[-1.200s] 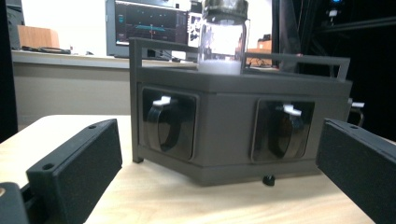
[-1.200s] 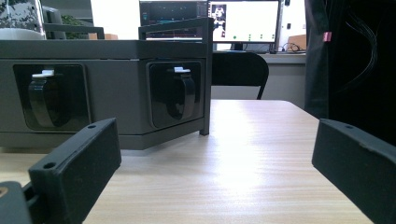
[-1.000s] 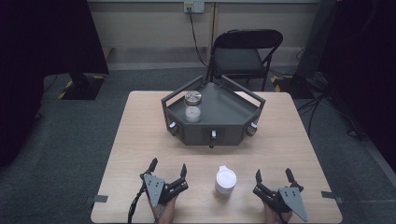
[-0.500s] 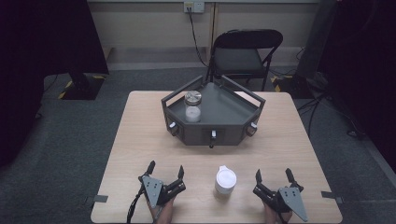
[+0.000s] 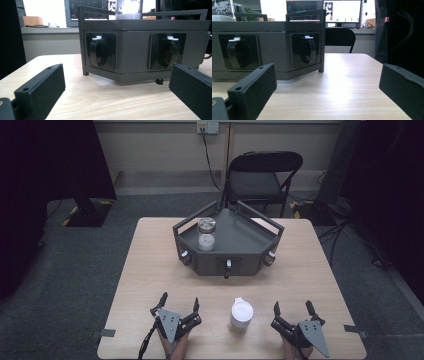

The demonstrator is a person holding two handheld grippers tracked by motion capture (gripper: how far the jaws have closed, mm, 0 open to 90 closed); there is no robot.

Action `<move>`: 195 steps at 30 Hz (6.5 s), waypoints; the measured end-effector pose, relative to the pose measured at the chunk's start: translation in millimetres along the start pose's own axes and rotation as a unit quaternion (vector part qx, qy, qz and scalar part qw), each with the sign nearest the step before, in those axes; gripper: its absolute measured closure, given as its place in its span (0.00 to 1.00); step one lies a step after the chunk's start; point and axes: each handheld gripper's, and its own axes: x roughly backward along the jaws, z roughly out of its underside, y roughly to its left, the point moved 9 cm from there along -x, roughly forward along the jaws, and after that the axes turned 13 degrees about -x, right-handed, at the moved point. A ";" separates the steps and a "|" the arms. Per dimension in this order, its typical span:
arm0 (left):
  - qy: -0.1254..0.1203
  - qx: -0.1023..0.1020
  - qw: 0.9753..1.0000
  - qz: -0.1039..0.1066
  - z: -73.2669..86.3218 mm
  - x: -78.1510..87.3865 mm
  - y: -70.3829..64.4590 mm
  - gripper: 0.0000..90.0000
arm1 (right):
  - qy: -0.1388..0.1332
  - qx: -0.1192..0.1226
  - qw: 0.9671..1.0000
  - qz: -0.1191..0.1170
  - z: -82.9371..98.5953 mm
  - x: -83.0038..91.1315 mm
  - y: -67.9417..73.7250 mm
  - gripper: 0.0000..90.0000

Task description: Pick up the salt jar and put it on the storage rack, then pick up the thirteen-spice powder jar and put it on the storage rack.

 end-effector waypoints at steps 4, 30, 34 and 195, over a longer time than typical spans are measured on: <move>0.001 -0.004 1.000 -0.004 -0.3 0.0 -1.1 0.00 | 0.000 0.000 1.000 0.000 0.0 0.0 0.1 0.00; 0.002 -0.005 1.000 -0.008 -0.4 -0.1 -1.8 0.00 | 0.000 0.000 1.000 0.000 0.0 0.0 0.0 0.00; 0.003 -0.005 1.000 -0.008 -0.5 -0.1 -1.9 0.00 | 0.000 -0.001 1.000 -0.001 -0.1 0.0 -0.2 0.00; 0.004 -0.005 1.000 -0.010 -0.8 -0.1 -2.2 0.00 | 0.066 -0.008 0.968 -0.240 -151.9 -153.2 85.0 0.33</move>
